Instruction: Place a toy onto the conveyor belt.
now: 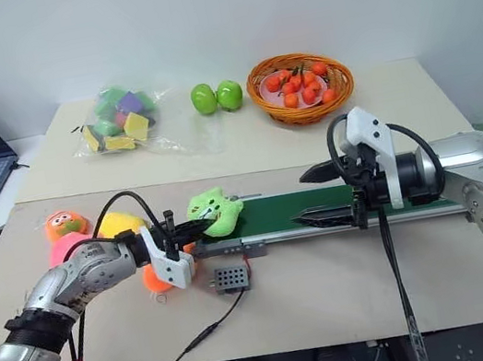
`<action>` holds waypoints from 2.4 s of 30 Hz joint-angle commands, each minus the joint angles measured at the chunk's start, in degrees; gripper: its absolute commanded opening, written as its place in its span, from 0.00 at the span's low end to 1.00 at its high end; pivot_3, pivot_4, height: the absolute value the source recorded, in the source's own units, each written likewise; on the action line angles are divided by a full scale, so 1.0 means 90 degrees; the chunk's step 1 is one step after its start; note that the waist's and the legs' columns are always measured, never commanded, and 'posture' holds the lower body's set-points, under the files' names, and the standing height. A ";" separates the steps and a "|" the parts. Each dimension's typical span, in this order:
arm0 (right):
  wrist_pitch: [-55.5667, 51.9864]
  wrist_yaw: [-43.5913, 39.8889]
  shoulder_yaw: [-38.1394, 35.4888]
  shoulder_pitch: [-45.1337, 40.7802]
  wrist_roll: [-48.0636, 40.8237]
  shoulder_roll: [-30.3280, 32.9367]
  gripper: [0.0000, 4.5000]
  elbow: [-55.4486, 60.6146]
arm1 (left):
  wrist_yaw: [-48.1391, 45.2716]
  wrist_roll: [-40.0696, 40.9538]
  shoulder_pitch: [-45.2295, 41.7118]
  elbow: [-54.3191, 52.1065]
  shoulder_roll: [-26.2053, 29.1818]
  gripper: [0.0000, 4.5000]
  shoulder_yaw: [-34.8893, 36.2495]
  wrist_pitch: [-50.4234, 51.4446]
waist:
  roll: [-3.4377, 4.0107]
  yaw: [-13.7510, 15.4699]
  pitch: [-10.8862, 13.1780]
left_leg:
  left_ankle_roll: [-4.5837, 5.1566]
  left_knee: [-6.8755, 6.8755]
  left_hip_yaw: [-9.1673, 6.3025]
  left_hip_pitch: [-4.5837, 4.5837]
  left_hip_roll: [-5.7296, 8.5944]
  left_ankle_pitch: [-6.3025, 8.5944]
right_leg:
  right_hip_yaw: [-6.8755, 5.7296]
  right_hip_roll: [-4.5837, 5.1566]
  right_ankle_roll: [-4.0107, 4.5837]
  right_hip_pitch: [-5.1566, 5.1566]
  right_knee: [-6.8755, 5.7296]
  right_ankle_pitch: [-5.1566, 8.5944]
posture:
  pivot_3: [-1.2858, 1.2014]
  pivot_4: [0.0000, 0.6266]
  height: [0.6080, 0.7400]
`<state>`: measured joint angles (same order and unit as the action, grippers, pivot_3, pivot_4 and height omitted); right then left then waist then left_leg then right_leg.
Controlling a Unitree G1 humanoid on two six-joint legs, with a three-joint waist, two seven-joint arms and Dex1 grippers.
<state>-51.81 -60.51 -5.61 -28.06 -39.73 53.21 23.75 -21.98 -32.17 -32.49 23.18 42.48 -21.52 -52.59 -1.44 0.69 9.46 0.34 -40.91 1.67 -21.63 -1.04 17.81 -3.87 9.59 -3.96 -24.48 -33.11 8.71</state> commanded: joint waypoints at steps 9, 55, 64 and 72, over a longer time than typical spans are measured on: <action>0.0038 0.0073 -0.0269 -0.0042 -0.0320 0.0275 1.00 0.0119 | -0.0182 0.0762 -0.0405 0.0266 0.0119 0.89 0.0303 -0.0514 | 0.0000 -0.0007 0.0000 | 0.0000 -0.0001 0.0000 0.0000 0.0000 0.0000 | 0.0000 0.0000 0.0000 0.0000 0.0001 0.0000 | 0.52 0.24 0.99; 0.0522 -0.0093 -0.0868 -0.0488 -0.0003 0.1191 1.00 -0.0707 | -0.4432 0.7189 -0.2001 -0.2242 -0.0644 0.99 0.2015 0.9642 | -0.0003 -0.0015 0.0004 | -0.0015 -0.0016 -0.0013 0.0002 0.0008 -0.0009 | 0.0010 -0.0001 -0.0019 0.0017 -0.0003 0.0013 | 0.52 0.24 0.99; 0.0629 0.0047 -0.0621 -0.0662 0.0084 0.1036 1.00 -0.0782 | -0.4316 0.7234 -0.2292 -0.2374 -0.0888 0.99 0.2113 0.9805 | -0.0004 -0.0019 0.0004 | -0.0015 -0.0015 -0.0013 0.0002 0.0009 -0.0009 | 0.0010 -0.0001 -0.0020 0.0016 -0.0002 0.0013 | 0.52 0.24 0.99; 0.0680 -0.0005 -0.0553 -0.0659 0.0188 0.1069 1.00 -0.0789 | -0.4349 0.6903 -0.2332 -0.2252 -0.0884 0.99 0.2058 0.9661 | -0.0004 -0.0012 0.0004 | -0.0015 -0.0017 -0.0014 -0.0001 0.0009 -0.0009 | 0.0010 -0.0001 -0.0020 0.0015 -0.0001 0.0013 | 0.52 0.24 0.99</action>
<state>-46.79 -60.62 -9.44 -32.74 -38.35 62.11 16.28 -60.87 30.50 -51.54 3.54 33.83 -3.70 35.26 -1.47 0.58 9.50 0.20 -41.07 1.54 -21.63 -0.95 17.73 -3.77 9.59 -4.13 -24.34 -33.13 8.83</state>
